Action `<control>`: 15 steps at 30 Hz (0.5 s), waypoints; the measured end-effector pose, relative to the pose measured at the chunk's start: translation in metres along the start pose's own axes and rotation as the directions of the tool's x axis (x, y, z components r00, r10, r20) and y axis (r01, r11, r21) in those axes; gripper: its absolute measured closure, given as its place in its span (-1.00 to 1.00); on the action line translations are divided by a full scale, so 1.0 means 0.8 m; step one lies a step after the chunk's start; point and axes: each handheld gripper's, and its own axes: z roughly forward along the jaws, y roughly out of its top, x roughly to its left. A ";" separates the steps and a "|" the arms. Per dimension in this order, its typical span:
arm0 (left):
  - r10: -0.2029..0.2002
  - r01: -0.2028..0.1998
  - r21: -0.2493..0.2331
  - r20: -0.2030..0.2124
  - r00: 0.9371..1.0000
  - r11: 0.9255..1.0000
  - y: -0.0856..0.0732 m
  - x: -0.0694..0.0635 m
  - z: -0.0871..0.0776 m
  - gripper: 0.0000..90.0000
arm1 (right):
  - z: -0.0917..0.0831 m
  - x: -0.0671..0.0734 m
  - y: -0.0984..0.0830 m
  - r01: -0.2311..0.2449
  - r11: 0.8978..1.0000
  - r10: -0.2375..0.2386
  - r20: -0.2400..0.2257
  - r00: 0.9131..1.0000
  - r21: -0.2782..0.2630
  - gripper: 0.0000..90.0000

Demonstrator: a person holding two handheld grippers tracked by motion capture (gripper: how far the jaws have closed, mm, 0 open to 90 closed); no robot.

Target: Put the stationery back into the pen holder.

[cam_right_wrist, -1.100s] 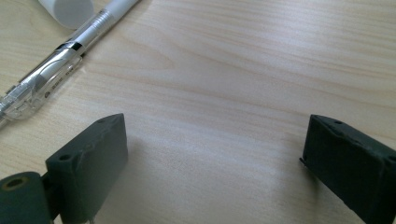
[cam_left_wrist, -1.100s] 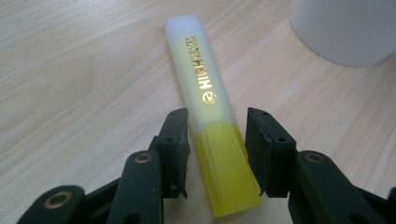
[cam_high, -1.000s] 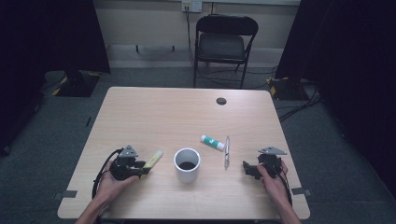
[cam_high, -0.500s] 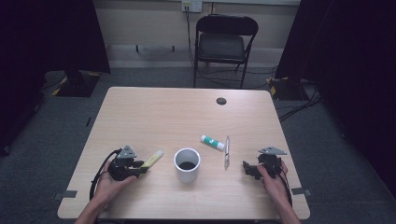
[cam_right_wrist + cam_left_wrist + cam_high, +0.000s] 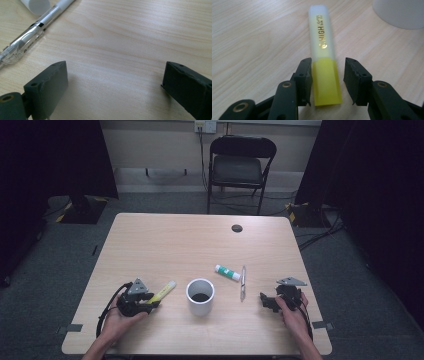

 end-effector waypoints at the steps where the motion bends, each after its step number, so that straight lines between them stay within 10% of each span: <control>1: -0.004 0.004 -0.002 -0.005 1.000 1.000 0.000 0.000 0.000 0.34 | 0.000 0.000 0.000 0.000 1.000 0.000 0.000 1.000 0.000 -0.88; 11: 0.024 -0.024 0.050 0.009 1.000 0.998 0.016 -0.015 0.007 0.49 | 0.000 0.000 0.000 0.001 1.000 -0.001 -0.001 1.000 -0.001 -0.88; 15: -0.030 0.029 0.014 0.027 0.999 0.999 0.018 -0.009 0.006 0.49 | 0.000 0.000 0.000 0.001 1.000 -0.001 -0.001 1.000 -0.001 -0.88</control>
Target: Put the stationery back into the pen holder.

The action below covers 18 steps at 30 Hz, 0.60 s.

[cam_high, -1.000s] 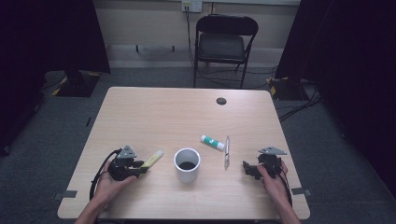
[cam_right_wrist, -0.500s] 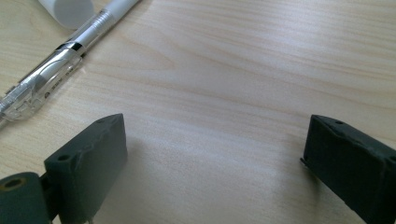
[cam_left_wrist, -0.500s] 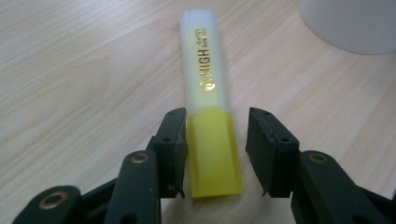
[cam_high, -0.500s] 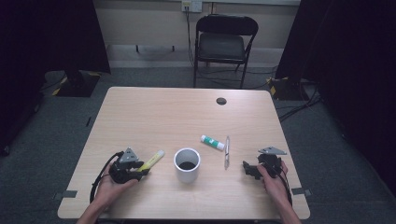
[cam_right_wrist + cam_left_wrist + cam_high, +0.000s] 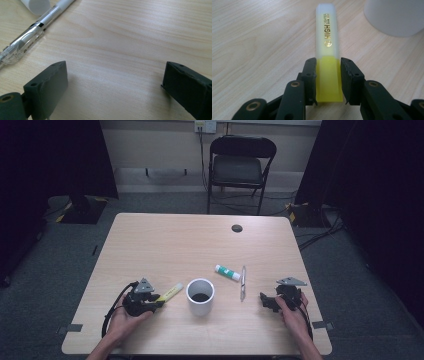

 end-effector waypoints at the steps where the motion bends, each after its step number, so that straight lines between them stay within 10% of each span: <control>1: 0.000 0.000 0.000 0.000 1.000 1.000 0.000 0.000 0.000 0.49 | 0.000 0.000 0.000 0.000 1.000 0.000 0.000 1.000 0.000 -0.88; 10: -0.047 0.048 -0.108 0.009 0.999 0.993 0.007 0.015 -0.028 0.49 | 0.000 0.000 0.000 0.000 1.000 0.000 -0.001 1.000 0.001 -0.88; 18: -0.047 0.048 -0.111 0.007 0.999 0.993 0.006 0.016 -0.033 0.49 | 0.000 0.000 0.000 0.000 1.000 0.000 -0.001 1.000 0.002 -0.88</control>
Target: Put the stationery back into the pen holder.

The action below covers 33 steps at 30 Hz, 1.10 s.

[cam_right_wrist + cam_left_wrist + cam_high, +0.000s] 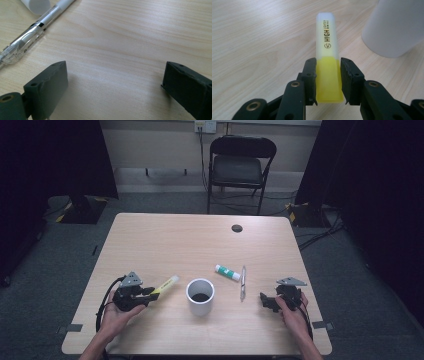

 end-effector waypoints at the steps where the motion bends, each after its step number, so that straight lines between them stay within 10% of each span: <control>1: -0.007 0.007 -0.007 0.006 1.000 1.000 0.000 0.001 -0.001 0.49 | 0.000 0.000 0.000 0.000 1.000 0.000 0.000 1.000 0.000 -0.88; 33: 0.104 -0.095 -0.121 0.072 0.992 0.988 0.041 -0.035 -0.036 0.49 | 0.000 0.000 0.000 0.000 1.000 0.000 0.000 1.000 0.000 -0.88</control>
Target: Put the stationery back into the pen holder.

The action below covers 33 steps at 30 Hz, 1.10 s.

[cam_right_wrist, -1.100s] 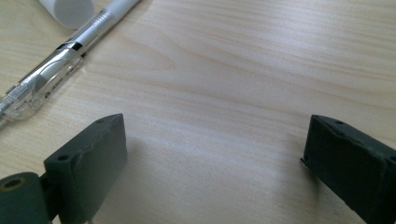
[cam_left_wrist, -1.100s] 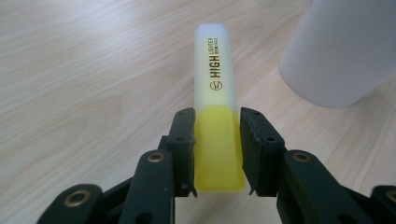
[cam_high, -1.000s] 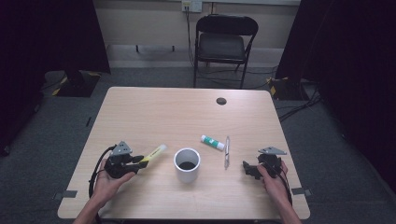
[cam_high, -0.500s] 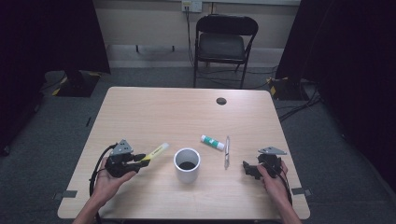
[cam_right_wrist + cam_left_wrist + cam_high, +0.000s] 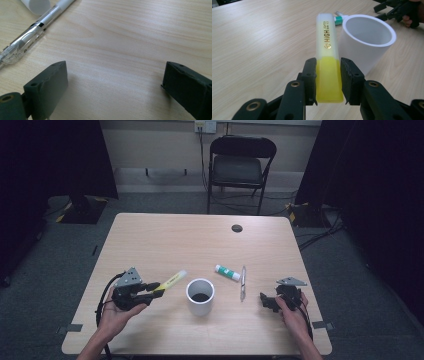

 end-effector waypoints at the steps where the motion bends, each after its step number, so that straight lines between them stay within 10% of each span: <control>1: 0.000 0.000 0.000 0.000 1.000 1.000 0.000 0.000 0.000 0.49 | 0.000 0.000 0.000 0.000 1.000 0.000 0.000 1.000 0.000 -0.88; 19: 0.090 -0.090 -0.005 0.070 0.994 0.996 0.031 -0.039 -0.009 0.49 | 0.000 0.000 0.000 0.001 1.000 -0.001 0.000 1.000 0.000 -0.89; 33: 0.100 -0.107 0.081 0.088 0.991 0.991 0.031 -0.044 0.014 0.49 | 0.000 0.000 0.000 0.000 1.000 0.000 0.000 1.000 0.000 -0.89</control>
